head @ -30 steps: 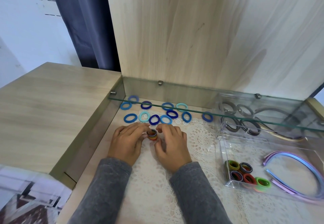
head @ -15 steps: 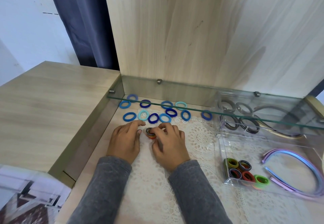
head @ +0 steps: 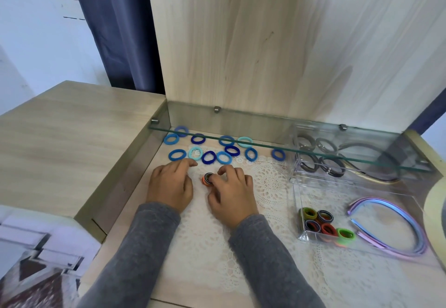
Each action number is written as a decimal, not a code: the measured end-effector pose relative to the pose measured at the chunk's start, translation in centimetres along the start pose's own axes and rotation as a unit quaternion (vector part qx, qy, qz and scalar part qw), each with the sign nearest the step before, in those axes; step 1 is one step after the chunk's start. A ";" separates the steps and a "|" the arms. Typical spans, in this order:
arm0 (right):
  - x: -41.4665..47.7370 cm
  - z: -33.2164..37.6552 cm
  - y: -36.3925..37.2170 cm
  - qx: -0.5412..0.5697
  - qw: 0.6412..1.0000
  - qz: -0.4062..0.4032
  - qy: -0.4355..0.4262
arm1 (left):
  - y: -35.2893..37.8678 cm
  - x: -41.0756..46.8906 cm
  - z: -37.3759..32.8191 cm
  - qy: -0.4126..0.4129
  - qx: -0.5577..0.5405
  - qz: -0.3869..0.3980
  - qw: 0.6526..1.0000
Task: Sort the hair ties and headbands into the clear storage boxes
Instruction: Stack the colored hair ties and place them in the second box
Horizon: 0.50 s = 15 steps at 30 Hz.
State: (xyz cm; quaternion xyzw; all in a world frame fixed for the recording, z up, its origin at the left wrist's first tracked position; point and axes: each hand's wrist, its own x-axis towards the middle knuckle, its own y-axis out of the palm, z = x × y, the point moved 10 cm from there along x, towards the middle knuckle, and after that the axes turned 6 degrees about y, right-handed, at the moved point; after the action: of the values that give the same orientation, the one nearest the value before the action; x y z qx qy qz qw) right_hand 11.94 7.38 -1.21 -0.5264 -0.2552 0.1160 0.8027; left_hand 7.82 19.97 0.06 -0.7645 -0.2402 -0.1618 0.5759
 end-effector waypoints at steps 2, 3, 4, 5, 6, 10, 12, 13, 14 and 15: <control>-0.3 0.0 -0.2 -0.013 1.000 0.018 -0.007 | -1.2 -0.2 -0.1 0.010 0.051 -0.045 0.998; -0.6 0.0 -0.3 -0.018 0.999 0.029 -0.011 | -1.9 -0.4 -0.3 0.015 0.074 -0.067 0.995; -0.6 0.0 -0.4 -0.023 0.999 0.039 -0.014 | -2.4 -0.5 -0.5 0.024 0.092 -0.085 0.992; -0.9 -0.1 -0.8 -0.030 0.998 0.046 -0.016 | -2.7 -0.7 -1.1 0.039 0.102 -0.095 0.989; -1.0 -0.2 -1.0 -0.036 0.998 0.051 -0.016 | -2.8 -0.9 -1.7 0.055 0.106 -0.100 0.988; -1.4 -0.7 -1.5 -0.074 0.992 0.097 -0.022 | -1.4 -1.8 -3.5 0.094 0.046 -0.049 0.993; -1.5 -0.9 -1.7 -0.084 0.989 0.123 -0.024 | 0.2 -2.3 -3.9 0.093 0.021 0.012 0.995; -1.6 -1.0 -1.9 -0.087 0.987 0.134 -0.023 | 0.9 -2.6 -4.1 0.087 0.014 0.045 0.995; -1.6 -1.0 -2.1 -0.089 0.985 0.143 -0.024 | 1.6 -2.8 -4.2 0.079 0.010 0.075 0.994; -1.7 -1.0 -2.2 -0.091 0.984 0.151 -0.025 | 2.0 -2.9 -4.3 0.071 0.007 0.099 0.992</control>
State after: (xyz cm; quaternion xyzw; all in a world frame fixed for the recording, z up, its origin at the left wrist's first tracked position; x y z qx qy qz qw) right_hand 10.87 4.85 -0.02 -0.6263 -0.2026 0.2253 0.7183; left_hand 6.63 14.89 -1.83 -0.7671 -0.1225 -0.1561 0.6101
